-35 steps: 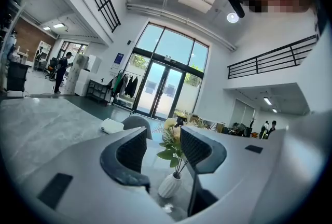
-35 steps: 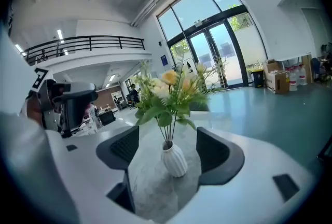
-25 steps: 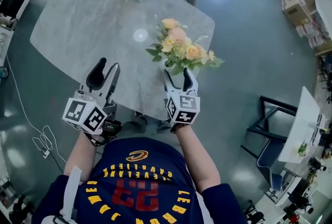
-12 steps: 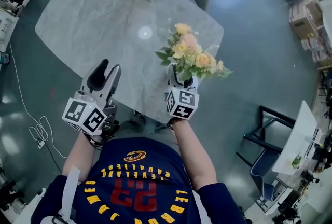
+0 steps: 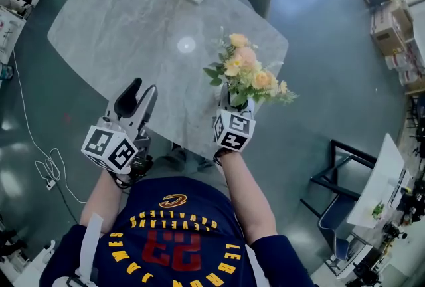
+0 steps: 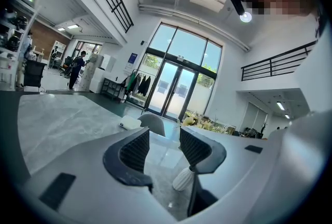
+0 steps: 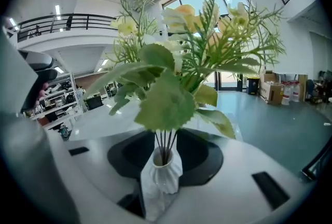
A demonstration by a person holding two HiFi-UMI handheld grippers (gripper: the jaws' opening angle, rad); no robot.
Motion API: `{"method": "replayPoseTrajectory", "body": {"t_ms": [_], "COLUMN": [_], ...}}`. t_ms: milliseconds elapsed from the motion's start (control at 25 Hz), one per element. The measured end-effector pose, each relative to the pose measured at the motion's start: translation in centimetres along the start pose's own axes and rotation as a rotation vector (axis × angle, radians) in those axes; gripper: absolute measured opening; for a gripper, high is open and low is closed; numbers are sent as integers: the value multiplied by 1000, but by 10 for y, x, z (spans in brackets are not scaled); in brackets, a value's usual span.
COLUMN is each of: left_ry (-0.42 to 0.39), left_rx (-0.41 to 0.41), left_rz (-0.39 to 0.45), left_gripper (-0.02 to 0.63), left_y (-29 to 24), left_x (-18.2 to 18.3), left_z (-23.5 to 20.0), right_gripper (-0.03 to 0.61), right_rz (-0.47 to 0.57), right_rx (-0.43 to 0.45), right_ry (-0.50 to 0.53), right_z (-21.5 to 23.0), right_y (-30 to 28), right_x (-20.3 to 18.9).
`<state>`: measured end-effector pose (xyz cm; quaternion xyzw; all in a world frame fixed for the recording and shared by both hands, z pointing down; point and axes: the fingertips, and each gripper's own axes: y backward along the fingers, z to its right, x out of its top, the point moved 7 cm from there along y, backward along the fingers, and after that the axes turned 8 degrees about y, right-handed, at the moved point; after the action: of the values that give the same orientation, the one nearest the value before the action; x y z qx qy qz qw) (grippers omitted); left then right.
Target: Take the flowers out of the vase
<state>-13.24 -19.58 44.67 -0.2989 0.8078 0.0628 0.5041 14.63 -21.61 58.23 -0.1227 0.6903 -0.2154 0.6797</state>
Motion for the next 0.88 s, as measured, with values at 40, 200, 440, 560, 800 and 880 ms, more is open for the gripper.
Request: {"method": "replayPoseTrajectory", "body": {"t_ms": [40,200,440,560,800,880], "left_ry": [-1,-3,2,0,3,2], "left_rx": [-1,-5,-17,-19,-25,-29], "left_rz": [0,-1,-3,-1,10,19], "left_gripper": [187,187,187,187,187,186], "left_y": [1,-3,-6,-10,-11,-9], "left_x": [0,0,0,0,2,3], "left_z": [0,1,5,11,15,15], "right_gripper": [133,86,60,54,49,49], "right_rz": [-1,0,15,36,52,58], "right_rx": [-2,-13,-19,-17,-12,-12], "right_ry": [4,18,27,32,4,-4], "right_z": [-1,3,6,13,18,17], "right_y": [0,-2,-2,0,6,7], "right_x": [0,0,3,9,13,14]}}
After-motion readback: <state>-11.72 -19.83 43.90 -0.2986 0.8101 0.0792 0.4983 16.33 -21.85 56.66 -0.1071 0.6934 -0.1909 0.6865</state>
